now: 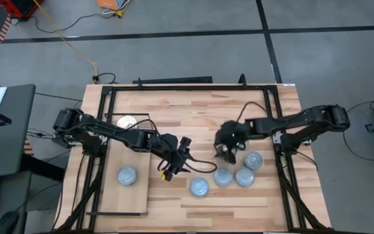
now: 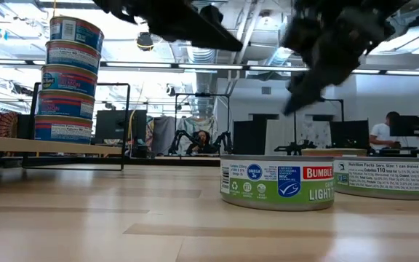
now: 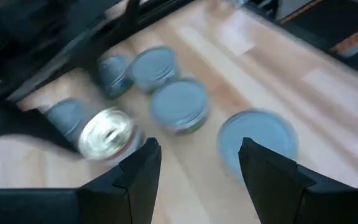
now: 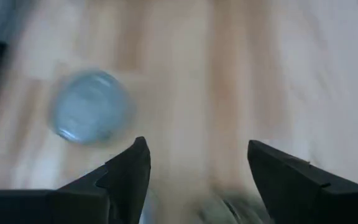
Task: Stack canned seafood by type on shelf
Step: Stack the green and white tuna can on the green and white tuna can on the shelf
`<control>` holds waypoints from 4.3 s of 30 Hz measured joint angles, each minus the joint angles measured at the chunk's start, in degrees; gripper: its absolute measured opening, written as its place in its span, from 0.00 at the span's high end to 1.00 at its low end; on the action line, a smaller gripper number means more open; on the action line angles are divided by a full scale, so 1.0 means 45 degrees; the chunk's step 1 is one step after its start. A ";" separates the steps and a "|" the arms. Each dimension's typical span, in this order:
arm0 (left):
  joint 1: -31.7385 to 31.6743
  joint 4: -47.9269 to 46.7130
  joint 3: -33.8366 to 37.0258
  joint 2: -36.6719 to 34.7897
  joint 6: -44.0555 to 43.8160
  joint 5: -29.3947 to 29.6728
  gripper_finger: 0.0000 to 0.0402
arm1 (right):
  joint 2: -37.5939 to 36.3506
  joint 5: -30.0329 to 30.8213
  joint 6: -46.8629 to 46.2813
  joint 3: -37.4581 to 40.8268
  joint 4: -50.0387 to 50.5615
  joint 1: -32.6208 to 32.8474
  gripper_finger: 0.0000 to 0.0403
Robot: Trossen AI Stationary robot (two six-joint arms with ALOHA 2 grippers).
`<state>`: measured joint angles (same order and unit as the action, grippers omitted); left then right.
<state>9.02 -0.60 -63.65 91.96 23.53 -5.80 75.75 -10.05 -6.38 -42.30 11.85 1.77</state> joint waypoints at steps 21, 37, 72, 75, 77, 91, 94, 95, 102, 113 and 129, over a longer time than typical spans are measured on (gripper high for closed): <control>0.2345 -0.0289 0.0028 0.0000 -0.0403 0.2849 0.49 | 0.5146 0.2071 -0.1116 -0.2386 -0.1593 0.3660 0.28; 0.2958 -0.1006 0.0023 0.0000 -0.0684 0.3785 0.49 | 0.5248 0.3147 -0.1116 -0.2424 0.0075 0.2209 0.28; 0.2386 -0.2309 0.0019 0.0000 0.1085 0.4244 0.49 | 0.3231 -0.1388 -0.0018 -0.2371 0.2445 -0.3172 0.32; 0.2390 -0.2234 0.0019 0.0000 0.1092 0.4283 0.49 | 0.3392 -0.1278 -0.0013 -0.2371 0.2382 -0.2990 0.32; 0.2390 -0.2185 0.0019 0.0000 0.1092 0.4294 0.49 | 0.3680 -0.1237 -0.0027 -0.2374 0.2383 -0.2879 0.32; 0.2390 -0.2325 0.0019 0.0000 0.1005 0.4299 0.49 | 0.4269 -0.1038 0.0046 -0.2354 0.2483 -0.3023 0.32; 0.2390 -0.2322 0.0019 0.0000 0.1020 0.4299 0.49 | 0.4272 -0.1043 0.0050 -0.2180 0.2345 -0.3023 0.32; 0.2390 -0.2326 0.0019 0.0000 0.1071 0.4299 0.49 | 0.4274 -0.1048 0.0050 -0.2177 0.2351 -0.3019 0.32; 0.2390 -0.2331 0.0019 0.0000 0.1189 0.4457 0.49 | 0.4250 -0.1049 0.0094 -0.2177 0.2166 -0.2894 0.32; 0.2390 -0.2413 0.0019 -0.0004 0.1024 0.4464 0.49 | 0.4264 -0.1052 0.0094 -0.2177 0.2208 -0.2712 0.32; 0.2390 -0.2612 0.0019 -0.0002 0.0981 0.4478 0.49 | 0.5367 -0.0064 0.0194 -0.2217 0.2464 -0.3157 0.32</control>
<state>19.77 -12.36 -63.57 91.95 27.94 14.35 99.90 -10.34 -5.50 -52.28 22.94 -12.44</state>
